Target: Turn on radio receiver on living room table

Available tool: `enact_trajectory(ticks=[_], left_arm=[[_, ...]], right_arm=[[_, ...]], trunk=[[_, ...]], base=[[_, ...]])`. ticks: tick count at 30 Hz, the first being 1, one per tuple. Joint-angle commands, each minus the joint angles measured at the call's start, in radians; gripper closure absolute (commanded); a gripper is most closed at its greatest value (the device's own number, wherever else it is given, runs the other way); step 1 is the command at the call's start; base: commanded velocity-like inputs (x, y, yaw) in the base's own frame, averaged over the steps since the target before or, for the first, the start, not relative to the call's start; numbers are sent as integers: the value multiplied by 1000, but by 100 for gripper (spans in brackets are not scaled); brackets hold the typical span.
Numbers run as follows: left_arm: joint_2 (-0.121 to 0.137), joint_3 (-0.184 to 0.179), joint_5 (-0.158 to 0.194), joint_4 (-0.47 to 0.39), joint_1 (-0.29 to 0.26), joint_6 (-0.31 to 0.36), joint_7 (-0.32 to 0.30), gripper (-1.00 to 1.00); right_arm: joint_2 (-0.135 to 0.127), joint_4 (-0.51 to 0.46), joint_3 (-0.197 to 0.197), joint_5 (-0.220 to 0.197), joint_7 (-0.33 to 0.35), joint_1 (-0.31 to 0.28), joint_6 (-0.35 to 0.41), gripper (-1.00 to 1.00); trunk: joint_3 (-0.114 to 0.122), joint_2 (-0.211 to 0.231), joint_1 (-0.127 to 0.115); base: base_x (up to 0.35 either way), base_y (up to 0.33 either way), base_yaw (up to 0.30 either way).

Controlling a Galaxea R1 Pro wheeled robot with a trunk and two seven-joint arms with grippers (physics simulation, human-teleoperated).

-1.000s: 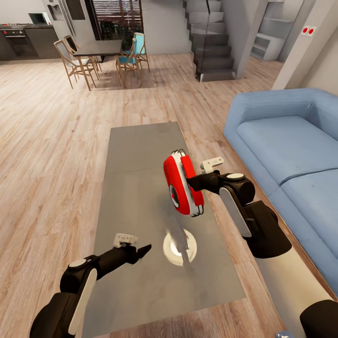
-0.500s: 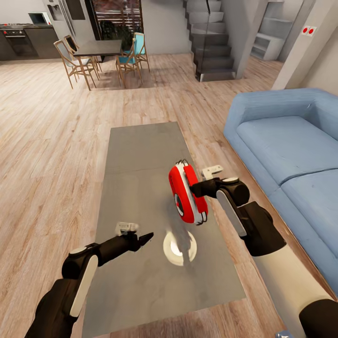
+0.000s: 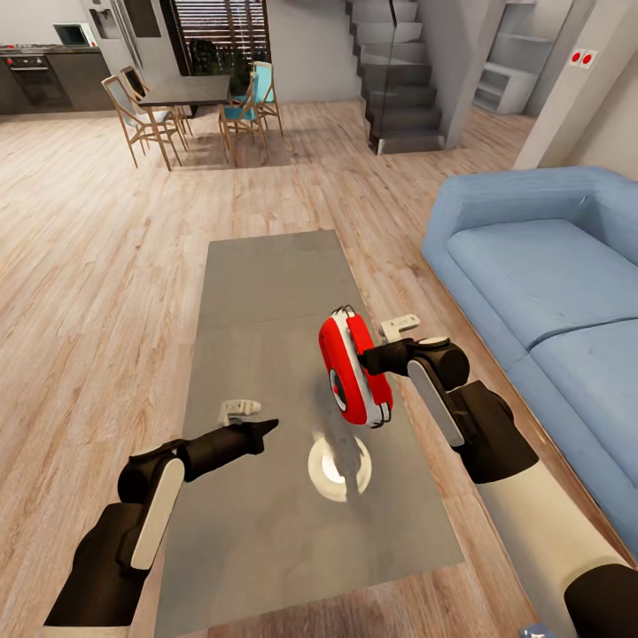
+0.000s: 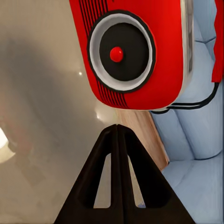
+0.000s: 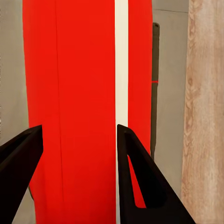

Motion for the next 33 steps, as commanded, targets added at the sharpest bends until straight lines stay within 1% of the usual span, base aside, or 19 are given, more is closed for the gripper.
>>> enact_trajectory(ticks=[1,5,11,19,25,29,30,32,33], left_arm=[[0,0,2,0,-2,0,0,100],[-1,0,5,0,-16,5,0,100],[-2,0,6,-1,-32,36,0,100],[-3,1,7,0,-40,42,-1,100],[-5,2,8,0,-41,42,-1,100],[-6,2,9,-1,-43,42,-1,100],[-6,2,11,0,-46,43,-2,100],[-7,2,23,-1,-55,43,-2,100],[-7,2,27,-1,-57,43,-2,100]], right_arm=[[0,0,0,0,0,0,0,100],[0,-1,0,5,1,0,0,100],[0,-2,0,2,1,0,0,100],[-1,-4,1,5,2,3,0,100],[-2,-4,5,-2,4,3,0,100],[-9,-4,36,-7,14,3,0,100],[-12,-4,50,-7,20,3,0,100],[-15,-5,70,-8,27,3,0,100],[-15,-5,73,-8,29,3,0,100]], trunk=[[0,0,0],[0,0,0],[0,0,0],[0,0,0],[0,0,0],[0,0,0],[0,0,0],[0,0,0],[0,0,0]], base=[[0,0,0],[0,0,0],[0,0,0],[0,0,0],[0,0,0],[0,0,0],[0,0,0],[0,0,0],[0,0,0]])
